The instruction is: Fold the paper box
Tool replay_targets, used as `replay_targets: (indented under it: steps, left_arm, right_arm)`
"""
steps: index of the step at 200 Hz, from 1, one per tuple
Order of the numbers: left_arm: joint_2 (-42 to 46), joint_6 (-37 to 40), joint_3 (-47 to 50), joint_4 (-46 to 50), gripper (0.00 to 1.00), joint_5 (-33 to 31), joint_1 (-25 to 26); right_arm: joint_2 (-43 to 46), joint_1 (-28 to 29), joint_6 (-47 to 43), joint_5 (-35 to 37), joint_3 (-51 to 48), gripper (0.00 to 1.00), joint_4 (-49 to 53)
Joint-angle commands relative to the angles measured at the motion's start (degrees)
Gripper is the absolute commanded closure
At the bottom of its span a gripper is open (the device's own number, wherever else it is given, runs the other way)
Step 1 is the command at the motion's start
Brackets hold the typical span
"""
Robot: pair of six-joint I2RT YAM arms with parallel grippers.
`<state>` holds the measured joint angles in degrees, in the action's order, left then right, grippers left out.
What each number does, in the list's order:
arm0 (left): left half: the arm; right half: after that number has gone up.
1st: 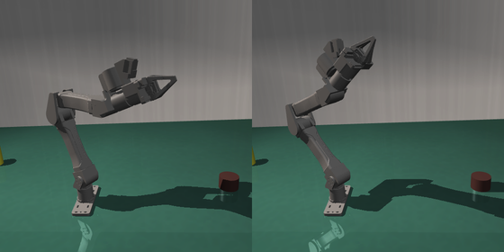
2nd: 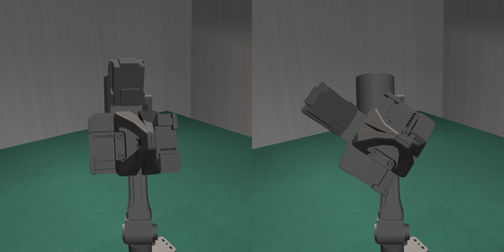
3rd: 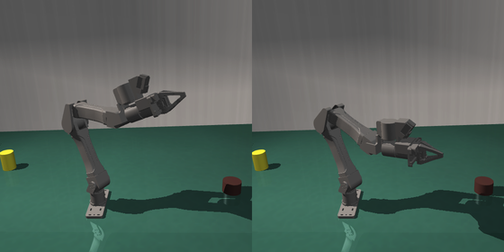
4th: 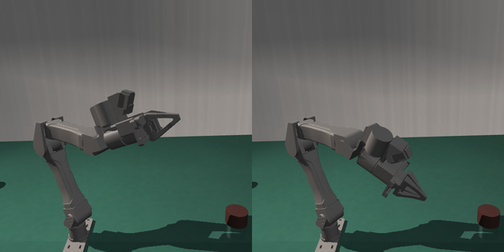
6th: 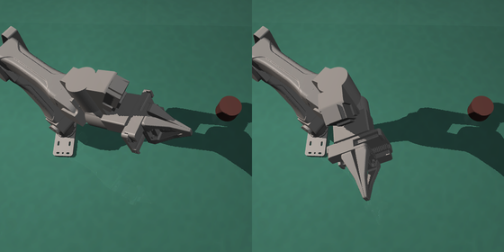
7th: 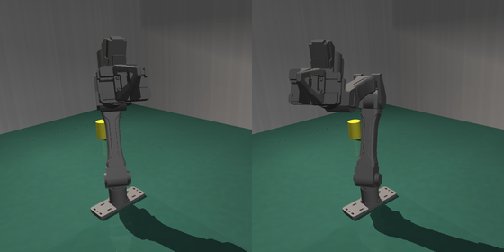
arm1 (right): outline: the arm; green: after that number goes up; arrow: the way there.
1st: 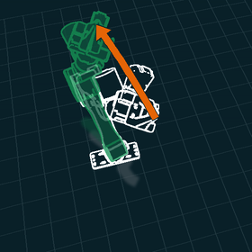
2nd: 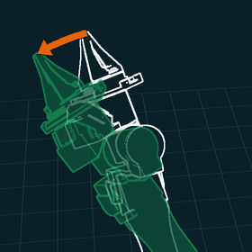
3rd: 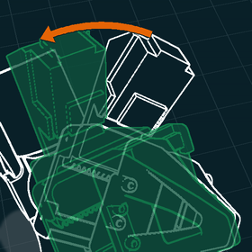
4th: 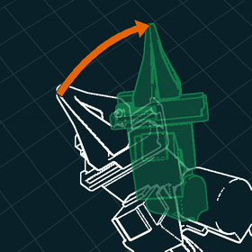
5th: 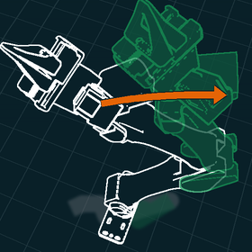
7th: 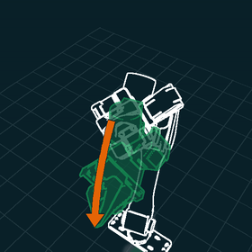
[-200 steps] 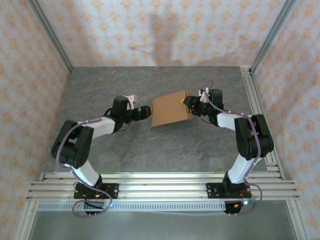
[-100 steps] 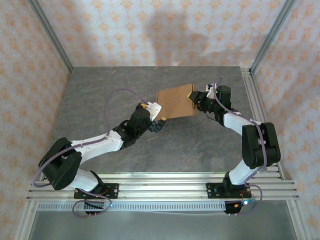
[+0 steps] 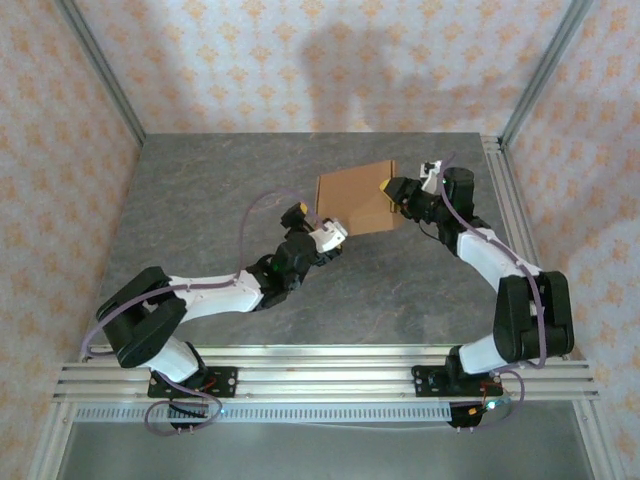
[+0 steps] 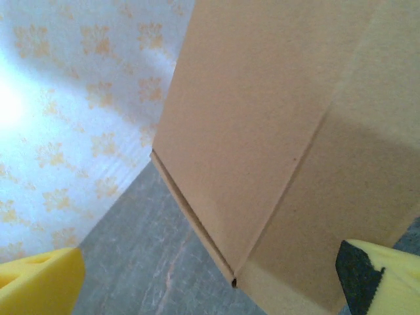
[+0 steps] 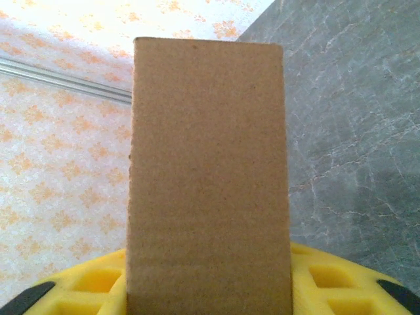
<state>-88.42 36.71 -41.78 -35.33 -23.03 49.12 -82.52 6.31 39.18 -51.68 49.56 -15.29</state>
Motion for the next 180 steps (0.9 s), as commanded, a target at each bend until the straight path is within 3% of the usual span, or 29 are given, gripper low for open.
replay_targets:
  steps: [1,50,85,180]
  left_arm:
    - [-1.9,7.8,1.1,-9.7,0.00,-5.6,1.8]
    - [0.0,8.6,1.4,-9.8,0.00,-5.3,2.7]
    - [-2.1,8.9,1.6,-12.8,0.00,-8.0,2.7]
    - [-9.0,14.9,-1.5,-21.9,0.00,-12.6,4.8]
  right_arm:
    - [3.0,-0.4,1.1,-0.2,2.9,0.59,1.9]
    - [6.3,-4.3,0.3,2.8,1.9,0.61,6.2]
    - [5.7,-6.7,-0.1,0.5,1.7,0.61,6.3]
    - [6.5,-6.7,7.4,-9.1,-0.1,0.61,1.5]
